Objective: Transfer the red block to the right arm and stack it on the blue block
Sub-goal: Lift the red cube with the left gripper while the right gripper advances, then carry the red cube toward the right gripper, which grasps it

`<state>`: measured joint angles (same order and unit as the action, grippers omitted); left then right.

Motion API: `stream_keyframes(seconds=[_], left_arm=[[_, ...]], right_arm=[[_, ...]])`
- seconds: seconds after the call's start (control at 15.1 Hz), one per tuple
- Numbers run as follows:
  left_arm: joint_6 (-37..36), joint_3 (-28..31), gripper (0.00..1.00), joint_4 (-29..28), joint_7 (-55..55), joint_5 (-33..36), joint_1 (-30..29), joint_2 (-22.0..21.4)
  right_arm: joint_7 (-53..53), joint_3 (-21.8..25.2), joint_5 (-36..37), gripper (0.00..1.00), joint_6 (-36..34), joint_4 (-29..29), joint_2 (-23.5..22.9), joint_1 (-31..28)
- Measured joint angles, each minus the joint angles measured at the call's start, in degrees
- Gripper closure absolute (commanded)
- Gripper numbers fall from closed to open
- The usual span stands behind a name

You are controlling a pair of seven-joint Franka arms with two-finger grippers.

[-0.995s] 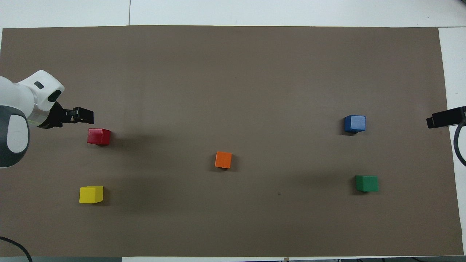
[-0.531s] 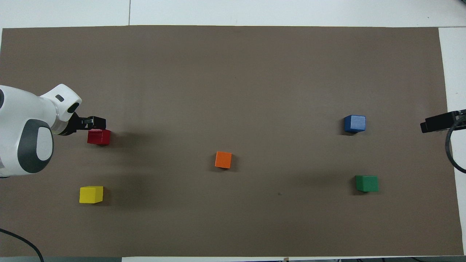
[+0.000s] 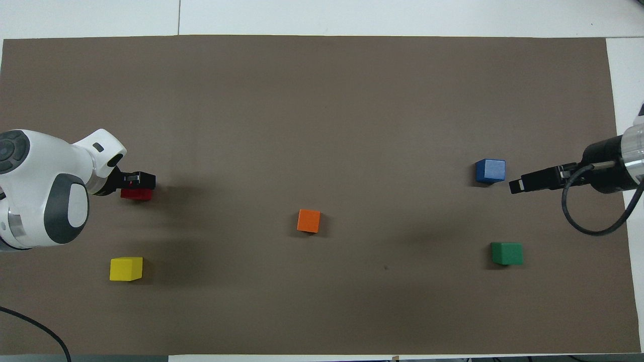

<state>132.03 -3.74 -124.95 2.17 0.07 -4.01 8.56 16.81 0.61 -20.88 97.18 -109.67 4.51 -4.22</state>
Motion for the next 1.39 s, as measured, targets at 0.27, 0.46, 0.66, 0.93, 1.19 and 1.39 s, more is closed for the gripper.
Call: stream_keyframes(seconds=[0.27, 0.46, 0.66, 0.93, 1.19, 1.39], left_arm=[[0.04, -0.12, 1.00, 0.21, 0.05, 0.00, 0.04, 1.85], [-9.93, 0.11, 1.00, 5.36, -0.32, -0.05, -0.08, 1.81], [-24.84, -0.09, 1.00, 14.61, -5.41, -3.61, -0.01, 1.05], [-40.66, -0.81, 1.00, 23.37, -21.40, -17.11, 0.15, -1.45], [-41.92, -1.51, 1.00, 24.09, -42.07, -32.34, 0.59, -6.17], [-39.91, -6.16, 1.00, 24.06, -57.24, -35.83, 0.72, -8.13]], right_arm=[[9.72, 0.24, -12.86, 0.00, 1.78, -3.44, -4.02, -2.61], [16.16, 0.41, -23.11, 0.00, 1.81, -5.88, -6.81, -3.42], [22.12, 0.25, -32.11, 0.00, 1.64, -8.15, -8.48, -3.37], [26.74, -0.08, -44.73, 0.00, -2.00, -10.09, -9.99, -2.75], [34.23, -0.14, -53.58, 0.00, -11.07, -10.91, -15.07, -2.70], [39.90, -0.31, -58.67, 0.00, -19.01, -11.02, -19.42, -1.19]])
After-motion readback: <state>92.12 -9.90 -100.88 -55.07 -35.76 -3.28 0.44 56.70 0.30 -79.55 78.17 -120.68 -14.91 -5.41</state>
